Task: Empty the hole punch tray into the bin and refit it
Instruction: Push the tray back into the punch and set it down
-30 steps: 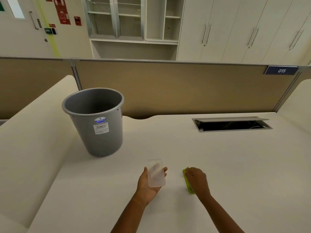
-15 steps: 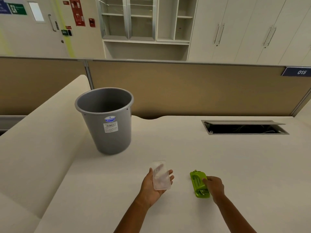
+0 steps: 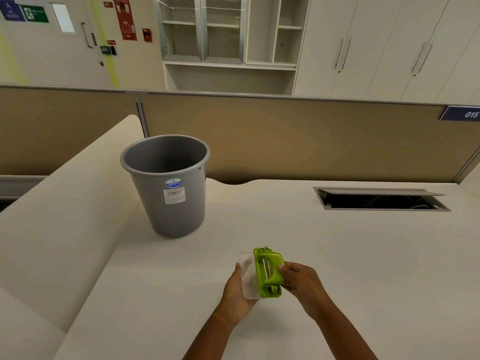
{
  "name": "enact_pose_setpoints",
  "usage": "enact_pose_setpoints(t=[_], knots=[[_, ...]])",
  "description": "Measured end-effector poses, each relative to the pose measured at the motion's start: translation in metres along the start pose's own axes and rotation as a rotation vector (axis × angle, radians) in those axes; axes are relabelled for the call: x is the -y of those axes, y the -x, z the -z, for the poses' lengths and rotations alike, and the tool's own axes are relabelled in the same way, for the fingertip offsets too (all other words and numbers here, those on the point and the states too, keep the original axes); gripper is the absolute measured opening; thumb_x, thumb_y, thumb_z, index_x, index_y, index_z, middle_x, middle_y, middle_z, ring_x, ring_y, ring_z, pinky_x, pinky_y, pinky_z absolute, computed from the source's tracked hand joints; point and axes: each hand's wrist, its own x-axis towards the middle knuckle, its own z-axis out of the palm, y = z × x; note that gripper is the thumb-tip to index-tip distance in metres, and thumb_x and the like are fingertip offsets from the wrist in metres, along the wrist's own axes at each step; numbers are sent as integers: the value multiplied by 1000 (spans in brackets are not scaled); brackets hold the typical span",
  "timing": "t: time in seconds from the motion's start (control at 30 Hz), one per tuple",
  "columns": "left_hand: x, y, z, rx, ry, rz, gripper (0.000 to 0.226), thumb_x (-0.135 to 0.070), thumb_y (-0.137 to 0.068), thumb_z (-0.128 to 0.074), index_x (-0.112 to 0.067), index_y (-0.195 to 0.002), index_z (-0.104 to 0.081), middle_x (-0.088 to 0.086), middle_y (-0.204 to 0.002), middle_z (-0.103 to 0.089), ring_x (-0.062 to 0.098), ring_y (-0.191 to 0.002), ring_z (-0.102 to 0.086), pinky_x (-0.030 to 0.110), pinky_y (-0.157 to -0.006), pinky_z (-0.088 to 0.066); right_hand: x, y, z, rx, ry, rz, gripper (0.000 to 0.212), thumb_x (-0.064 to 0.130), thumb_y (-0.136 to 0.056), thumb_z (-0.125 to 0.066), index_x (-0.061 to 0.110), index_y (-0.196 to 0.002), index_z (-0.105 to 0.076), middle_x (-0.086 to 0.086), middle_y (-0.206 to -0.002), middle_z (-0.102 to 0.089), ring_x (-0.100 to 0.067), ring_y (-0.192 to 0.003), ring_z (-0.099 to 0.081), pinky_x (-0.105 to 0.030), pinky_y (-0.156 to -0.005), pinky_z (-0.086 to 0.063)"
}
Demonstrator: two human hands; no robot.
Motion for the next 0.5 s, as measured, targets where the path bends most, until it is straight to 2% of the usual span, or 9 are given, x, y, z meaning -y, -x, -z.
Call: enact_pose_setpoints(t=[0.17,0.3,0.5], knots=[[2,0,-3,-26,-22,18,50,-42,-98,-22,-12,-105,-60,12,-87,-72,24,-80,-63,29,-61,-54,-3,4,-16,40,-3,-12,13,3,-88,-54,0,-87,-66,-15,-79,-66,-21,-69,-64,-20,-61,-55],[3,1,-5,-55,-47,18,48,-42,-98,-22,-13,-103,-60,12,-93,-66,22,-79,-61,28,-58,-51,-4,7,-21,51,1,-7,14,3,-88,-54,1,-84,-67,-15,-77,-68,-19,-67,-66,-17,-57,-55],[3,2,-6,-54,-63,7,48,-40,-99,-21,-13,-102,-60,13,-96,-64,23,-82,-60,29,-61,-51,-3,7,-23,32,5,0,13,3,-88,-55,2,-83,-67,-16,-79,-67,-22,-69,-65,-20,-61,-55]])
